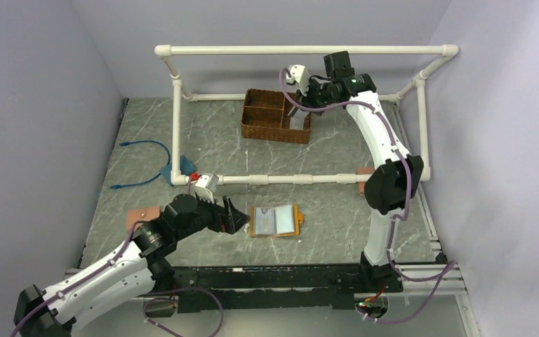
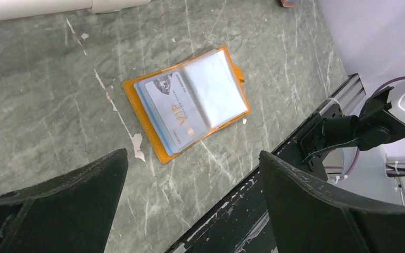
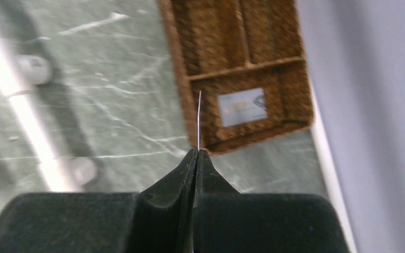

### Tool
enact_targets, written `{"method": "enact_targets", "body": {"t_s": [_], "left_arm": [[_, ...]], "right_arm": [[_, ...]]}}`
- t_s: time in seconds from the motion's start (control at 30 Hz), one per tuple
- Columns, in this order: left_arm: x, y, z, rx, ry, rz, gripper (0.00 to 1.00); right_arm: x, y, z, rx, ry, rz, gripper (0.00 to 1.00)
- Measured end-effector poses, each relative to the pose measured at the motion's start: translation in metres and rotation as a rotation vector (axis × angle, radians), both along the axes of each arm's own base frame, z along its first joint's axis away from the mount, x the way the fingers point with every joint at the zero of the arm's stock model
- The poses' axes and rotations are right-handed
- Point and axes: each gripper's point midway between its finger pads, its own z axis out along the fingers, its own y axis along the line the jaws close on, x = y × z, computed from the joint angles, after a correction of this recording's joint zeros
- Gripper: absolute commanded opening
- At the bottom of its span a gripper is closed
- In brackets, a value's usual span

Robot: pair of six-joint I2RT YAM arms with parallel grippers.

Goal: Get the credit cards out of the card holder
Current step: Place the credit card in the storage box.

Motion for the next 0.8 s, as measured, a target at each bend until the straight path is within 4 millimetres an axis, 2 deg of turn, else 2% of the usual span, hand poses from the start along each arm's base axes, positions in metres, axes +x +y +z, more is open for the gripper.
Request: {"method": "enact_targets", "body": {"t_s": [0.1, 0.27, 0.5, 0.7, 0.8], "left_arm": [[0.000, 0.003, -0.003, 0.008, 0.010, 0.015, 0.99], [-0.001, 0.008, -0.011, 0.032, 0.026, 0.031, 0.99], [0.000, 0.011, -0.017, 0.053, 0.039, 0.041, 0.99], [0.000, 0.011, -0.020, 0.063, 0.046, 0.044, 0.99], [0.001, 0.012, -0.019, 0.062, 0.046, 0.047, 0.99]], "right_arm": [[0.031, -0.006, -0.014, -0.064, -0.056, -0.067, 0.00], [0.066, -0.010, -0.039, -0.136, -0.114, -0.140, 0.00], [0.099, -0.002, -0.072, -0.185, -0.155, -0.178, 0.00], [0.118, 0.005, -0.093, -0.239, -0.203, -0.210, 0.00], [0.121, 0.010, -0.101, -0.257, -0.222, -0.210, 0.25]]}}
